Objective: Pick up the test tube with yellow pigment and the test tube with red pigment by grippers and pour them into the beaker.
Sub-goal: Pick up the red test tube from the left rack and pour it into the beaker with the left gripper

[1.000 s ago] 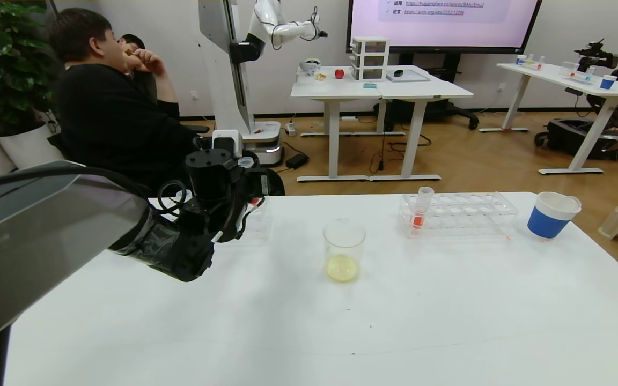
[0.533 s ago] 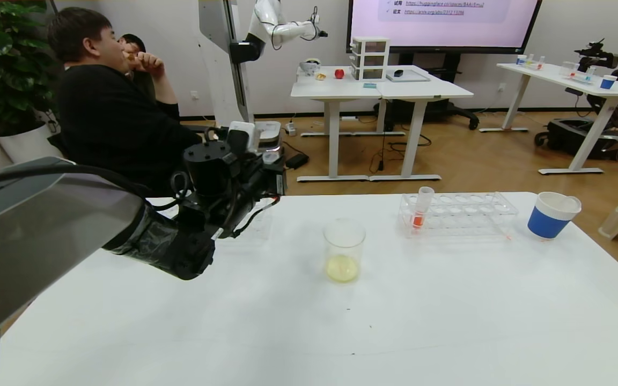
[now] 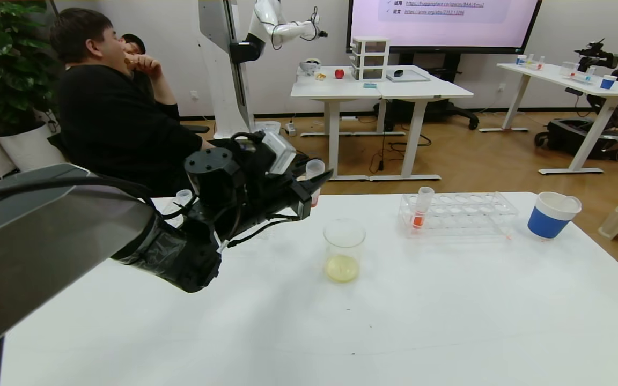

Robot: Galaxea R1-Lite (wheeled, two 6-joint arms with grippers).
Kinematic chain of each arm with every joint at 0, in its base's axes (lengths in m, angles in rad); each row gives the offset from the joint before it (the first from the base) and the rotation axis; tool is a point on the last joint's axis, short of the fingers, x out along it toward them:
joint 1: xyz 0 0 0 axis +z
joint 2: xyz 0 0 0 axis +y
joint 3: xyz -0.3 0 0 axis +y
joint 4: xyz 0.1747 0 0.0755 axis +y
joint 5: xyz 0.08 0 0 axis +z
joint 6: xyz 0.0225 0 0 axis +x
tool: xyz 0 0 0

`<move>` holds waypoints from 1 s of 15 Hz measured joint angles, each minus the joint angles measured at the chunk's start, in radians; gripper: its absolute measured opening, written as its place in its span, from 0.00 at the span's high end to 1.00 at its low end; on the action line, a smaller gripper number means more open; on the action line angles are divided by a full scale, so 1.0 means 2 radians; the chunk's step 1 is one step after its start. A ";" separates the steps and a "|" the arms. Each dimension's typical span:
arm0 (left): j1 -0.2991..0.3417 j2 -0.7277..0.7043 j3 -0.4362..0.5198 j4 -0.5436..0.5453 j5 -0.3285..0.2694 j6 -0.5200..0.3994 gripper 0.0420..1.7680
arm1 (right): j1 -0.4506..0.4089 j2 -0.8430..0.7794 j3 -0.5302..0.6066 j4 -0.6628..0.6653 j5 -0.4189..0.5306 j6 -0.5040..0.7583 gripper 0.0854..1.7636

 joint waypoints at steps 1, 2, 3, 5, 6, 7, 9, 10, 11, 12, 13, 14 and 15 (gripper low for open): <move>-0.003 0.002 0.002 -0.006 -0.013 0.023 0.72 | 0.000 0.000 0.000 0.000 0.000 0.000 0.02; -0.004 0.005 0.002 -0.009 -0.024 0.049 0.72 | 0.000 0.000 0.000 0.000 0.000 0.000 0.02; -0.004 0.008 0.002 -0.010 -0.034 0.075 0.72 | 0.000 0.000 0.000 0.000 0.000 0.000 0.02; -0.006 0.014 -0.002 -0.011 -0.060 0.116 0.72 | 0.000 0.000 0.000 0.000 0.000 0.000 0.02; -0.008 0.018 -0.006 -0.017 -0.069 0.132 0.72 | 0.000 0.000 0.000 0.000 0.000 0.000 0.02; -0.009 0.024 -0.014 -0.023 -0.076 0.151 0.72 | 0.000 0.000 0.000 0.000 0.000 0.000 0.02; -0.008 0.036 -0.039 -0.026 -0.091 0.197 0.72 | 0.000 0.000 0.000 0.000 0.000 0.000 0.02; -0.008 0.044 -0.052 -0.027 -0.097 0.226 0.72 | 0.000 0.000 0.000 0.000 0.000 0.000 0.02; -0.009 0.050 -0.063 -0.026 -0.106 0.252 0.72 | 0.000 0.000 0.000 0.000 0.000 0.000 0.02; -0.011 0.055 -0.072 -0.025 -0.119 0.275 0.72 | 0.000 0.000 0.000 0.000 0.000 0.000 0.02; -0.012 0.059 -0.077 -0.023 -0.132 0.298 0.72 | 0.000 0.000 0.000 0.000 0.000 0.000 0.02; -0.013 0.063 -0.079 -0.022 -0.139 0.317 0.72 | 0.000 0.000 0.000 0.000 0.000 0.000 0.02; -0.013 0.065 -0.080 -0.022 -0.143 0.337 0.72 | 0.000 0.000 0.000 0.000 0.000 0.000 0.02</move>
